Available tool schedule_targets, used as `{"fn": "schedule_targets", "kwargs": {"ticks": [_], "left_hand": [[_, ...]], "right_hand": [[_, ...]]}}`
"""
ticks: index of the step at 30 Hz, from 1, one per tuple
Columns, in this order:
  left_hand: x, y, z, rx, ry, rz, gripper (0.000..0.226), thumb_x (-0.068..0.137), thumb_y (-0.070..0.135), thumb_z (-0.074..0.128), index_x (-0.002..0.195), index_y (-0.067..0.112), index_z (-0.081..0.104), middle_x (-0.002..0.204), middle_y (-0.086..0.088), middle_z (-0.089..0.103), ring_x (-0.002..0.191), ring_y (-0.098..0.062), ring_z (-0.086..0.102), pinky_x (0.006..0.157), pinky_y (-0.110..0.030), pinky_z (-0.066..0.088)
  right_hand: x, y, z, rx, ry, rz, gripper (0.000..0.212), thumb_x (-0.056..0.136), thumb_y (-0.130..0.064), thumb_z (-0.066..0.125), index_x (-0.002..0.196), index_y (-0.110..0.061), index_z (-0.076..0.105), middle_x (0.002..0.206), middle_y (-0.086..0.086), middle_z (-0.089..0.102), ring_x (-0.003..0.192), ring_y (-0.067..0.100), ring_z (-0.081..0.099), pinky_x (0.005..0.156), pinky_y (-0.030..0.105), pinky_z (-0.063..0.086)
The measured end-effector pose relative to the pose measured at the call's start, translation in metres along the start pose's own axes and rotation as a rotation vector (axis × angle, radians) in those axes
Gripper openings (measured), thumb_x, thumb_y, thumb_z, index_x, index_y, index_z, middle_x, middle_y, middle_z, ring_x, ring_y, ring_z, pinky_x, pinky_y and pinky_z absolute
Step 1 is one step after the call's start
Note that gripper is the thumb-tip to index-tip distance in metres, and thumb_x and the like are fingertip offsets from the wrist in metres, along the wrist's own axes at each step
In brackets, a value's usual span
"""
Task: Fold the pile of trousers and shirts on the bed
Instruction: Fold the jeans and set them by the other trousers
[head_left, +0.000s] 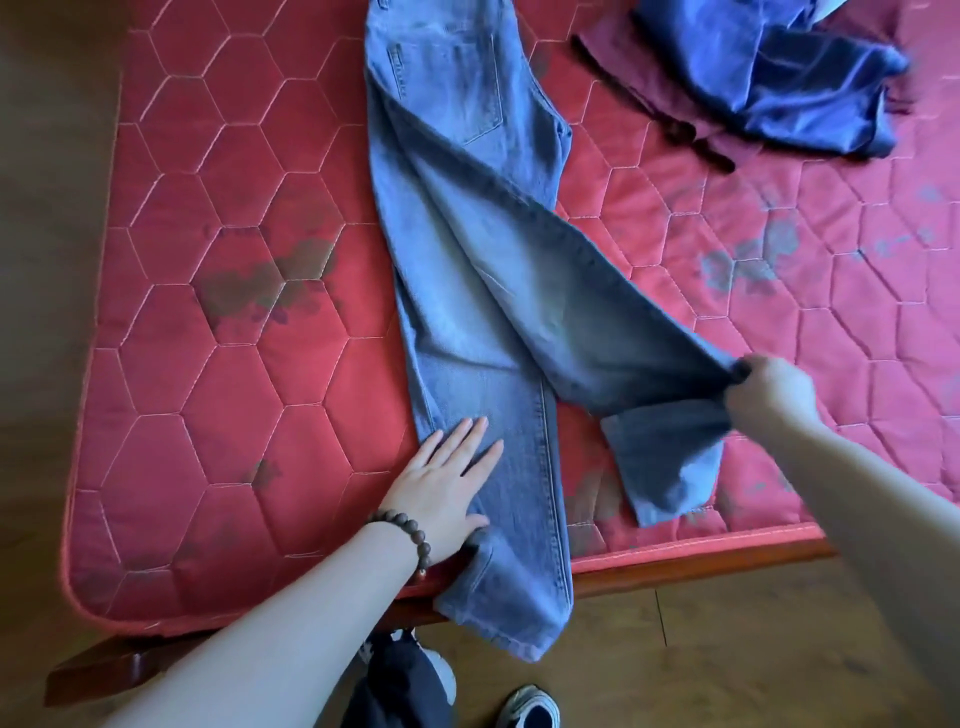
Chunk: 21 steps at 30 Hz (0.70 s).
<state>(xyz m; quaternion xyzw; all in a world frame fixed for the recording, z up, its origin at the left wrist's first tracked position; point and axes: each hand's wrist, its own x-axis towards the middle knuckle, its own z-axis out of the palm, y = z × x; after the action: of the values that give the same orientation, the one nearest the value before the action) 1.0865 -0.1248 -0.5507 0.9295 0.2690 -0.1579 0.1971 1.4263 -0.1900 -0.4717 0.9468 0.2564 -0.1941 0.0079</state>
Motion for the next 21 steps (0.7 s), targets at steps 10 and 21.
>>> {"fn": "schedule_targets", "kwargs": {"ticks": [10,21], "left_hand": [[0.01,0.006,-0.011,-0.076,0.235,-0.356,0.073,0.097,0.045,0.041,0.154,0.011,0.012,0.161,-0.012,-0.006,0.148,-0.024,-0.012,0.12,-0.04,-0.008],[0.049,-0.043,-0.036,-0.219,0.439,-0.573,0.043,0.084,-0.004,0.054,0.127,0.002,0.055,0.109,-0.019,0.058,0.101,-0.039,0.053,0.086,-0.044,0.039]], "right_hand": [[-0.056,-0.068,0.04,-0.078,0.1,-0.529,0.038,0.086,-0.021,0.061,0.121,-0.007,0.057,0.122,0.018,0.05,0.113,0.037,0.045,0.095,0.044,0.04],[-0.073,-0.125,0.128,-0.038,0.043,-0.689,0.05,0.1,-0.02,0.044,0.149,-0.017,0.034,0.158,0.009,0.023,0.145,0.028,0.02,0.114,0.041,0.022]]}}
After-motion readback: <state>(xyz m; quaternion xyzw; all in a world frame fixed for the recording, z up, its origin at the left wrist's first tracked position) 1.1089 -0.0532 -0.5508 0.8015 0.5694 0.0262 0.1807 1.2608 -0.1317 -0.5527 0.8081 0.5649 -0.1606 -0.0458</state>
